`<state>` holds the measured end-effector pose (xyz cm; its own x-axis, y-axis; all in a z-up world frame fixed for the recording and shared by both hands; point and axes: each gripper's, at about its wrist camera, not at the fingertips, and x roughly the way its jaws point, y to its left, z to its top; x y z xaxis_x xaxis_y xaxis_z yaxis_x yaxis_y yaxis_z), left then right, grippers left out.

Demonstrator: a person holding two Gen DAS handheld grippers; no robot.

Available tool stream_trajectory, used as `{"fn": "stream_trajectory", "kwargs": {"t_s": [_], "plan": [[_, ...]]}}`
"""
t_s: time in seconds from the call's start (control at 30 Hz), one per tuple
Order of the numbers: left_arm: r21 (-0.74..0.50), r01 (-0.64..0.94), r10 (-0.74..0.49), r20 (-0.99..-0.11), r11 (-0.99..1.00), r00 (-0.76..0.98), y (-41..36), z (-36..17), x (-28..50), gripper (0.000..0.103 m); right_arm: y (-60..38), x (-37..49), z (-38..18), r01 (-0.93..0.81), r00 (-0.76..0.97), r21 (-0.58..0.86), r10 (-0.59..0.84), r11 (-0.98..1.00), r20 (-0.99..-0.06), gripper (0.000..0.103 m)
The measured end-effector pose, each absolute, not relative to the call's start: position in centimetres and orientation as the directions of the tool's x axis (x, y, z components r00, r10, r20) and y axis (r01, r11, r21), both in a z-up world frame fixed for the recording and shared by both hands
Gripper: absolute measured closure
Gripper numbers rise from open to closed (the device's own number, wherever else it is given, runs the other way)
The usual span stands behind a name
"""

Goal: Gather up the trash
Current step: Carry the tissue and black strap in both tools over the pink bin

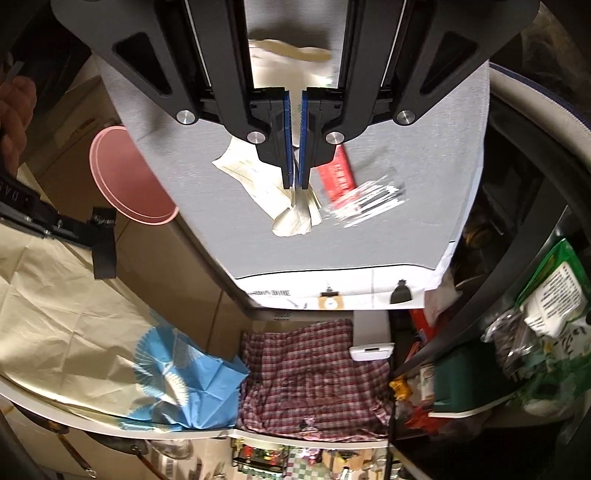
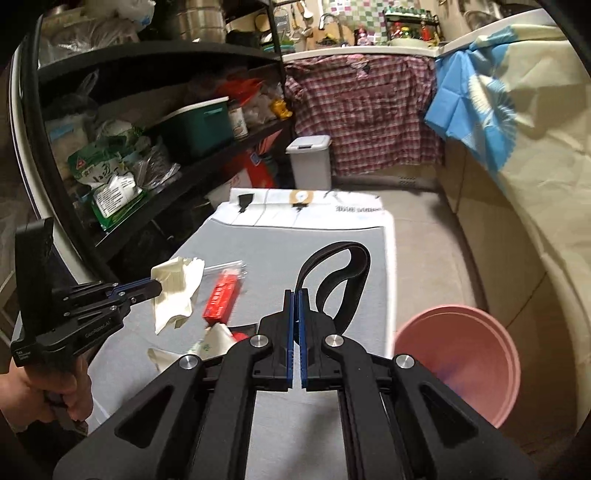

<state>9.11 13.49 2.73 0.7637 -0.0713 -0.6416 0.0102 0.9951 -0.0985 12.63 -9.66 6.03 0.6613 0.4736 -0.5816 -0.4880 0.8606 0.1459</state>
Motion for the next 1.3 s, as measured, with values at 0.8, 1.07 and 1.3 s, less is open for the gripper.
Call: {"fn": "stream_trajectory", "kwargs": {"t_s": [0.8, 1.07, 1.3], "plan": [[-0.066, 0.161, -0.165, -0.64, 0.985, 0.75, 4.8, 3.2, 10.0, 0.1, -22.3, 15.3, 3.1, -0.249, 0.755, 0.199, 0.318, 0.948, -0.573, 0.1], [-0.083, 0.204, -0.21, -0.638, 0.975, 0.741, 1.7, 3.9, 12.0, 0.1, -25.1, 16.3, 2.2, -0.188, 0.761, 0.226, 0.287, 0.956, -0.582, 0.1], [-0.105, 0.24, -0.251, -0.638, 0.965, 0.728, -1.8, 3.6, 14.2, 0.1, -26.2, 17.2, 1.9, -0.161, 0.759, 0.26, 0.287, 0.952, -0.585, 0.1]]}}
